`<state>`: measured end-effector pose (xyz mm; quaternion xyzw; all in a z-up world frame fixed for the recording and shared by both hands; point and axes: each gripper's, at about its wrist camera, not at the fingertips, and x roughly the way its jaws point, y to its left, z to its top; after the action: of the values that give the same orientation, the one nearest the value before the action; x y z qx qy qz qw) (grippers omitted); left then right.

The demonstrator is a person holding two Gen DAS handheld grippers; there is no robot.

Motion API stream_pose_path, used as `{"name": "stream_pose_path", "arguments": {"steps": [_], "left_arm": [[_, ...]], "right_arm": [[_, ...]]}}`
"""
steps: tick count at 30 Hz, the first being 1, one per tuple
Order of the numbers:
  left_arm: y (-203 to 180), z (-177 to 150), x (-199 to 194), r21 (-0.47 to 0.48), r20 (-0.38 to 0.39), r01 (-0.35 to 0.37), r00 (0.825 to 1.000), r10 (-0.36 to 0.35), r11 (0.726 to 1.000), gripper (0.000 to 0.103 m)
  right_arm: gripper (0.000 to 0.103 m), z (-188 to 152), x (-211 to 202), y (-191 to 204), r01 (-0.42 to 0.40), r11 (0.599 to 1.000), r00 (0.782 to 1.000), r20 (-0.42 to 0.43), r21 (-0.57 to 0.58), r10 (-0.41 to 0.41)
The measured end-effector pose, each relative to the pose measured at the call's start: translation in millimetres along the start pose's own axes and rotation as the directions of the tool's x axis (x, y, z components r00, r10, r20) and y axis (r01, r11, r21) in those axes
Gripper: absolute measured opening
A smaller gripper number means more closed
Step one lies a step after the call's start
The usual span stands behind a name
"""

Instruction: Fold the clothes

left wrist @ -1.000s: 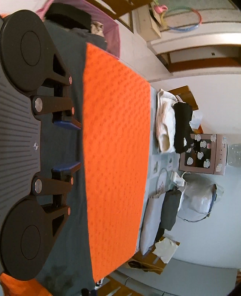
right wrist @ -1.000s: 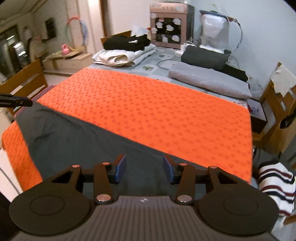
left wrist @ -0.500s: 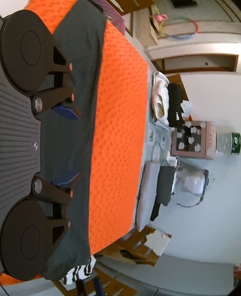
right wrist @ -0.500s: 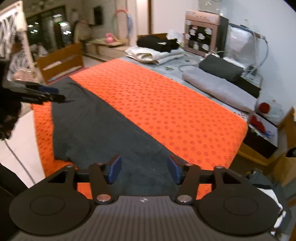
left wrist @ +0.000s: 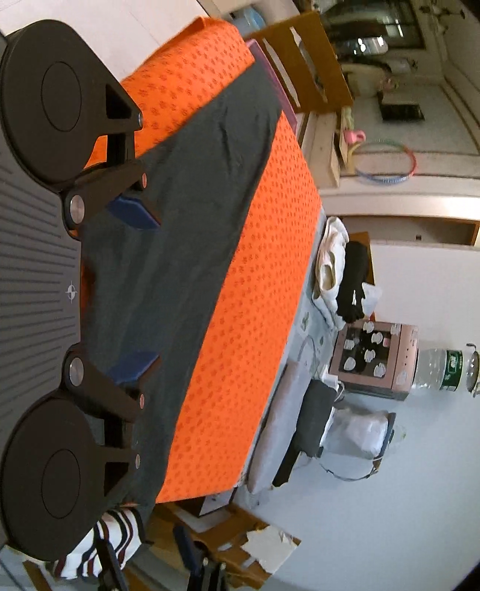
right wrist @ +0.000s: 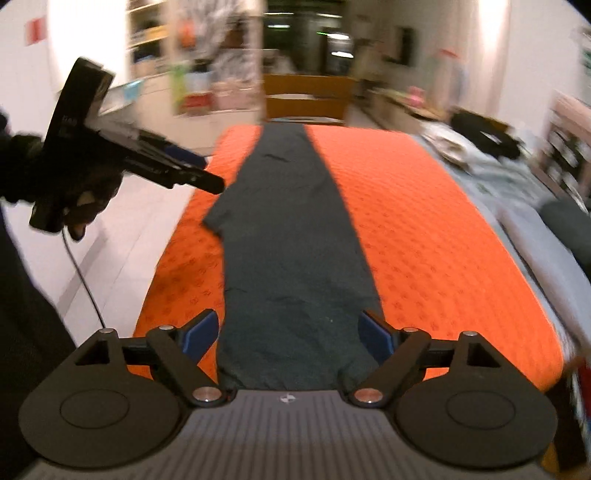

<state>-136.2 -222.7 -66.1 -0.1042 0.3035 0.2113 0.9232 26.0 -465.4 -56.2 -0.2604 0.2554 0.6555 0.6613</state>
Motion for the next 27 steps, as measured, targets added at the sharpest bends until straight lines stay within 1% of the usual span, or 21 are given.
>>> {"name": "stream_pose_path", "arguments": {"steps": [2,4,6,8,11,13,15,17,19,21,22,23,24,25,26,27], "left_arm": [[-9,-4,-3,-0.015,-0.004,-0.021,1.0,0.021,1.0,0.077],[-19,-8,-7,-0.031,-0.007,-0.043,0.999,0.043,0.999,0.08],[-28,-12,-10,-0.046,-0.012,-0.065,0.998,0.064,0.997,0.08],[-38,-17,-13,-0.061,-0.016,-0.086,0.996,0.085,0.994,0.08],[-58,-22,-19,-0.075,-0.029,-0.13,0.991,0.128,0.989,0.08],[-73,-26,-24,-0.083,-0.039,-0.162,0.987,0.159,0.983,0.08],[-88,-29,-28,-0.09,-0.049,-0.193,0.981,0.189,0.977,0.081],[-103,-32,-32,-0.097,-0.059,-0.224,0.974,0.219,0.97,0.081],[-118,-36,-36,-0.104,-0.069,-0.254,0.966,0.248,0.962,0.082],[-133,-40,-42,-0.106,-0.076,-0.262,0.964,0.255,0.959,0.084],[-139,-42,-44,-0.102,-0.08,-0.26,0.964,0.253,0.96,0.084],[-146,-44,-45,-0.086,-0.086,-0.256,0.965,0.248,0.963,0.085],[-153,-47,-45,-0.062,-0.094,-0.249,0.965,0.243,0.966,0.085],[-160,-49,-45,-0.032,-0.1,-0.239,0.967,0.235,0.97,0.085],[-168,-52,-45,0.006,-0.106,-0.222,0.969,0.222,0.975,0.085],[-174,-54,-42,0.044,-0.113,-0.205,0.971,0.209,0.978,0.085]], "right_arm": [[0.087,0,2,-3,-0.037,0.996,0.999,-0.006,-0.084,0.036],[0.087,1,4,-7,-0.101,0.981,0.995,0.0,-0.163,0.103],[0.087,0,8,-11,-0.182,0.952,0.983,-0.006,-0.245,0.186],[0.087,-2,14,-14,-0.27,0.907,0.962,-0.044,-0.322,0.271],[0.087,-9,24,-24,-0.404,0.794,0.91,-0.112,-0.454,0.399],[0.087,-14,32,-33,-0.477,0.704,0.87,-0.168,-0.526,0.464],[0.086,-18,37,-39,-0.518,0.605,0.837,-0.21,-0.605,0.506],[0.082,-19,40,-43,-0.539,0.523,0.812,-0.24,-0.66,0.533],[0.076,-22,44,-44,-0.556,0.445,0.789,-0.279,-0.702,0.547],[0.059,-28,45,-43,-0.564,0.371,0.774,-0.316,-0.737,0.549],[0.053,-29,46,-44,-0.569,0.353,0.769,-0.328,-0.743,0.549],[0.037,-29,47,-45,-0.574,0.344,0.765,-0.336,-0.743,0.549],[0.024,-28,48,-46,-0.579,0.336,0.761,-0.345,-0.743,0.55],[0.021,-26,49,-48,-0.589,0.339,0.755,-0.35,-0.734,0.555],[0.015,-23,48,-50,-0.598,0.349,0.749,-0.349,-0.722,0.563],[0.011,-19,47,-52,-0.606,0.358,0.744,-0.346,-0.711,0.571]]}}
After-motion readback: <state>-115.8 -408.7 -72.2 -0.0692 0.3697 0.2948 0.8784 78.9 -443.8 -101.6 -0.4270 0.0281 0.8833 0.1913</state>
